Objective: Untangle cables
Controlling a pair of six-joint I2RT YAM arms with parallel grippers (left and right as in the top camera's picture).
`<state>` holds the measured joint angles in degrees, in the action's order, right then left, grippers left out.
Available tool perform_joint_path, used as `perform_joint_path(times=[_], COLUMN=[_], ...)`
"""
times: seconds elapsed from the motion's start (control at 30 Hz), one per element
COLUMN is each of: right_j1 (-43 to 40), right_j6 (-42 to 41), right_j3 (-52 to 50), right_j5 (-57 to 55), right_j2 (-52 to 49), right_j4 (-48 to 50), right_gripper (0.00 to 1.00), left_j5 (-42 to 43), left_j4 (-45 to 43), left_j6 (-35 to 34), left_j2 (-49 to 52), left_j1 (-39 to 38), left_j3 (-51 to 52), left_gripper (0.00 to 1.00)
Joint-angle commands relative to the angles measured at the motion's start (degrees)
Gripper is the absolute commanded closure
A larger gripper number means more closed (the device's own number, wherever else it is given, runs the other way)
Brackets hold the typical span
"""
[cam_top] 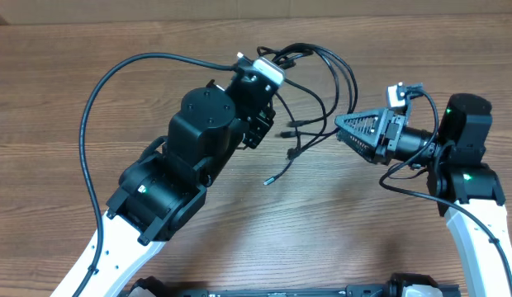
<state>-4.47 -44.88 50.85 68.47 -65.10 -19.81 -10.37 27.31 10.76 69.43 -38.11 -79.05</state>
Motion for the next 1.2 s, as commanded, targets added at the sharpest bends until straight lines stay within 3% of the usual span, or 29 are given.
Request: perform_joint_path(times=[0.0, 0.13, 0.4, 0.73, 1.0, 1.17], right_j1=[-0.11, -0.11, -0.13, -2.73, -6.67, -6.91], right_j6=[4.59, 6.69, 9.22, 13.97, 24.68, 27.58], right_j3=[0.24, 0.24, 0.24, 0.24, 0.24, 0.24], right_j5=[-7.15, -9.46, -9.88, -16.09, -16.28, -15.69], right_j2=[0.07, 0.11, 1.49, 7.74, 15.10, 19.78], right_j4=[-3.43, -6.21, -6.05, -7.32, -11.80, -12.00], right_gripper=[0.29, 0.29, 0.28, 0.25, 0.23, 0.18], left_j5=[-0.52, -0.37, 9.57, 29.90, 54.18, 64.28], left_j4=[-0.59, -0.57, -0.57, -0.61, -0.57, -0.57], left_j6=[9.53, 17.11, 44.28, 48.13, 52.57, 54.18], left_j2=[-1.20, -1.14, -0.11, 2.58, 2.93, 3.72], left_j1=[0.35, 0.33, 0.33, 2.58, 12.02, 16.83], left_j3=[-0.79, -0.79, -0.79, -0.79, -0.79, -0.79], left_gripper=[0.96, 0.96, 0.96, 0.96, 0.96, 0.96])
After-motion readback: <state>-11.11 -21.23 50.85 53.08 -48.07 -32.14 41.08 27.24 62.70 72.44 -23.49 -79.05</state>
